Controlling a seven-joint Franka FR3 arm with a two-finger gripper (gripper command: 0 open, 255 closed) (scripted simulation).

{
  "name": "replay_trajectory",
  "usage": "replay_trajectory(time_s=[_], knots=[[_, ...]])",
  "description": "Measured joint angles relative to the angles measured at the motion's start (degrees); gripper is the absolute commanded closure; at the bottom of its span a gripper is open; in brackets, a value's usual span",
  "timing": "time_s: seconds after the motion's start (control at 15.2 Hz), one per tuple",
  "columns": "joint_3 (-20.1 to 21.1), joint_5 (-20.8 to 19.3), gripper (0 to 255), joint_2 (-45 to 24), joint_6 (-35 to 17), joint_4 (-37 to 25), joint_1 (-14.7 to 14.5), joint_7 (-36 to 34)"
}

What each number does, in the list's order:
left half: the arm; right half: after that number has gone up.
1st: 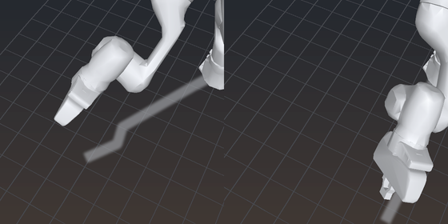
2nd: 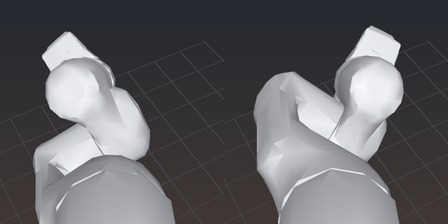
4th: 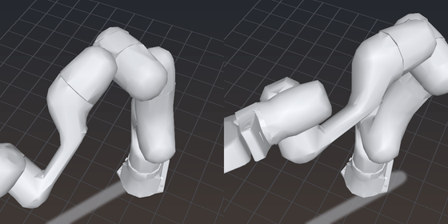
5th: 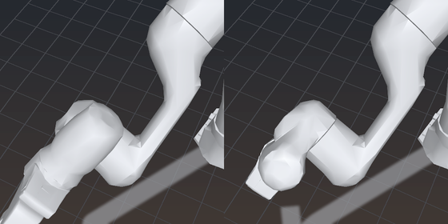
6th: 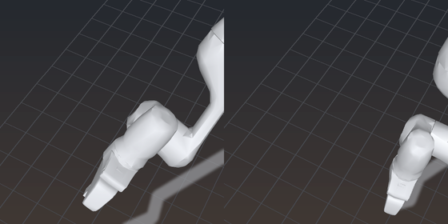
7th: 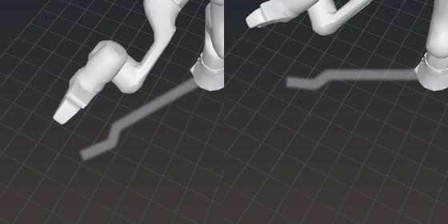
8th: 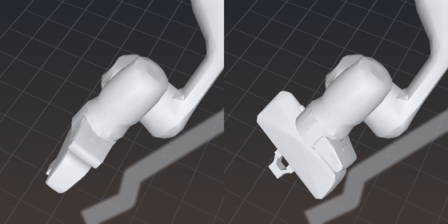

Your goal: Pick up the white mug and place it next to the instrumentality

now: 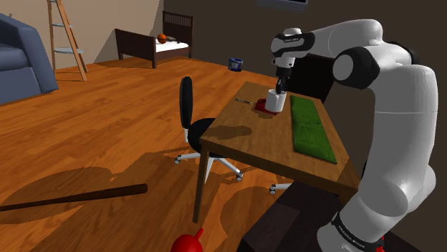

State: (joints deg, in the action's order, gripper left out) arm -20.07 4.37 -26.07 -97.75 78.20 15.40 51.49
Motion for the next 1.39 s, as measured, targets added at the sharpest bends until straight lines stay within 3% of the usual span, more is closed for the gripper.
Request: replay_trajectory(time_s=[1.39], knots=[[0.7,1.1,255,-3.1,-13.8,10.9,-0.2,0.2]])
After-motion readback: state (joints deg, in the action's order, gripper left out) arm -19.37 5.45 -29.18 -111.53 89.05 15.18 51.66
